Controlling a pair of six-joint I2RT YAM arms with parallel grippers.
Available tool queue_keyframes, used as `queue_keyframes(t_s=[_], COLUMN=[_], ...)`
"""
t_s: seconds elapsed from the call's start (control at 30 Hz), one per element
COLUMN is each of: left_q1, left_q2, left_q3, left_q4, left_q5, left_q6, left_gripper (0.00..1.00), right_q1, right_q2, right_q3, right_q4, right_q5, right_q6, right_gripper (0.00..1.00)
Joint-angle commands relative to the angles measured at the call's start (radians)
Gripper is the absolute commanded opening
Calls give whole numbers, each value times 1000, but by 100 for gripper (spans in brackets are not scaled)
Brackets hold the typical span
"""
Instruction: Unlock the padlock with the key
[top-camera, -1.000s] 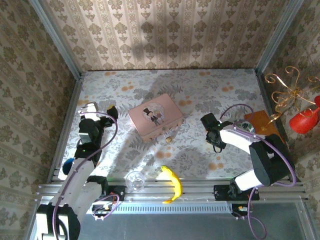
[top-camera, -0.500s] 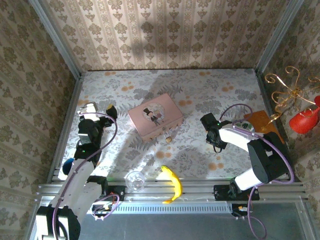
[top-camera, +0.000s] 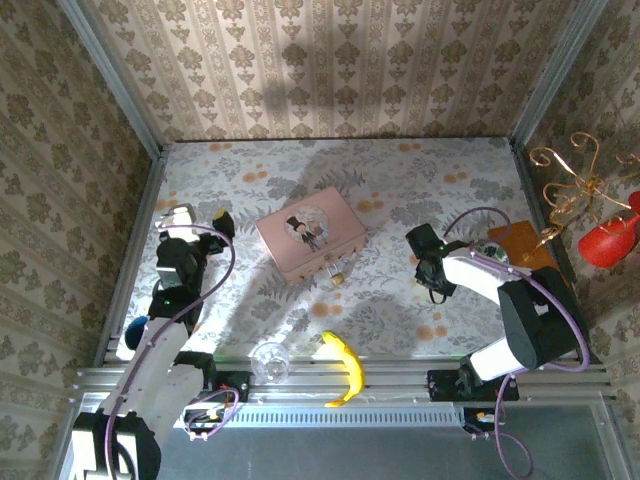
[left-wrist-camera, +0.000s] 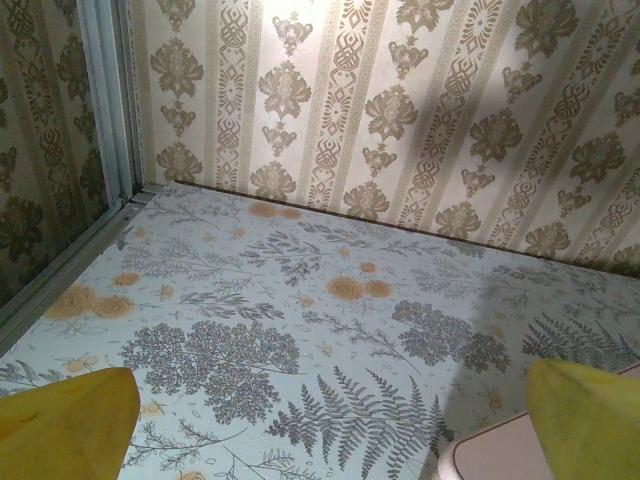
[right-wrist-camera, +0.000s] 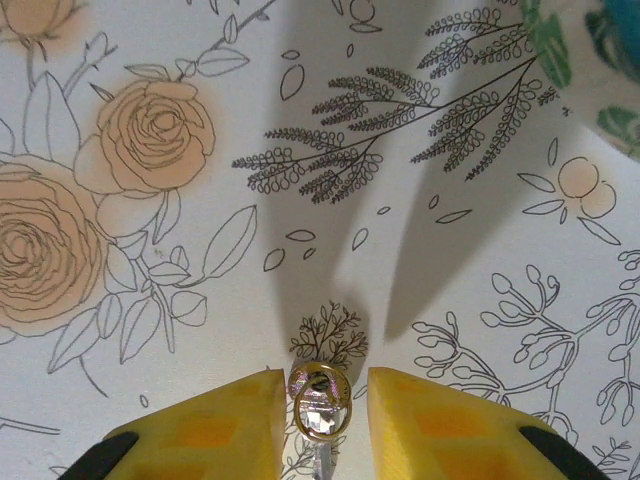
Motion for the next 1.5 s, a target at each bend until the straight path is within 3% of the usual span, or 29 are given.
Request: queue_keyframes(t_s=[0.0, 0.2, 0.4, 0.7, 1.07, 1.33, 1.47], left_q1=[-4, -5, -4, -3, -3, -2, -2], left_q2=[-15, -15, -27, -27, -24, -32, -36], left_q3=[9, 8, 2, 0, -5, -4, -6], left_q4=[-17, -17, -19, -14, -1, -5, -3], left_q5=[3, 3, -3, -13, -14, -16, -16], left_q6=[19, 17, 19, 19, 20, 33, 34], left_gripper=[100, 100, 100, 100, 100, 100, 100], right_q1=[-7, -23, -26, -26, -20, 64, 123], right_q2=[-49, -47, -20, 24, 54, 120, 140], right_q3=[-19, -5, 11, 30, 67, 130, 172], right_q4=[37, 17, -56, -69, -38, -30, -39], right_q5=[-17, -17, -20, -74, -138, -189, -195], right_q6=[4, -10, -10, -42, -76, -57, -41], right_gripper=[28, 28, 36, 35, 13, 10, 3])
